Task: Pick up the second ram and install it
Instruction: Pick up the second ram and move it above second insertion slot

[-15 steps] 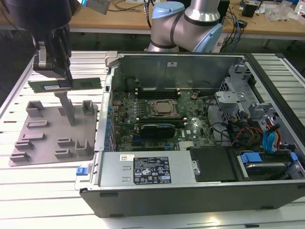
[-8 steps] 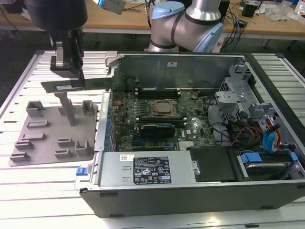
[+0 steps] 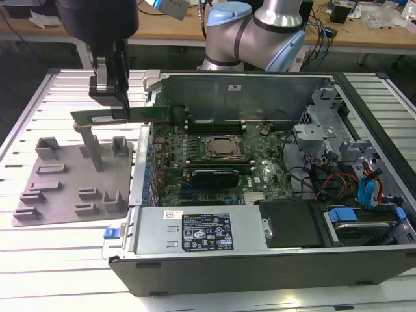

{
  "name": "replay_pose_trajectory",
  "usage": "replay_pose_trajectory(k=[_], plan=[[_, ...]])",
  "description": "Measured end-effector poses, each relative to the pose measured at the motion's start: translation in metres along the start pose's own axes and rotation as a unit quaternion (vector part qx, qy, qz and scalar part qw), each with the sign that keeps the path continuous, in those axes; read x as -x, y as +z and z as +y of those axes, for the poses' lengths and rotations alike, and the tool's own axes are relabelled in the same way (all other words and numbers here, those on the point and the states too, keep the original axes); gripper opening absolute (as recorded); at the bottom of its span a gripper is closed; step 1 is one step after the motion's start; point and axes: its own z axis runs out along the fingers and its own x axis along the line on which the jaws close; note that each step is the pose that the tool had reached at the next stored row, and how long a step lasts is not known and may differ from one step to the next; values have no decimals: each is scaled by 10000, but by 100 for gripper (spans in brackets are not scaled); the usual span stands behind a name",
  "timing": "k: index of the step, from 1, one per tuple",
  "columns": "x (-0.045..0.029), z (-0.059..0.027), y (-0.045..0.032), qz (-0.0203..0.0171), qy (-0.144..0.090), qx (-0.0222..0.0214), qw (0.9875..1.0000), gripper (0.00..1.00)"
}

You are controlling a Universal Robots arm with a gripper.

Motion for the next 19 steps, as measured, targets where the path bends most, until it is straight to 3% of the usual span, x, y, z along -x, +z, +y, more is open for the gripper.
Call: replay_pose_trajectory(k=[19], plan=[[-13,-445,-20,4,1,8,10000,11]])
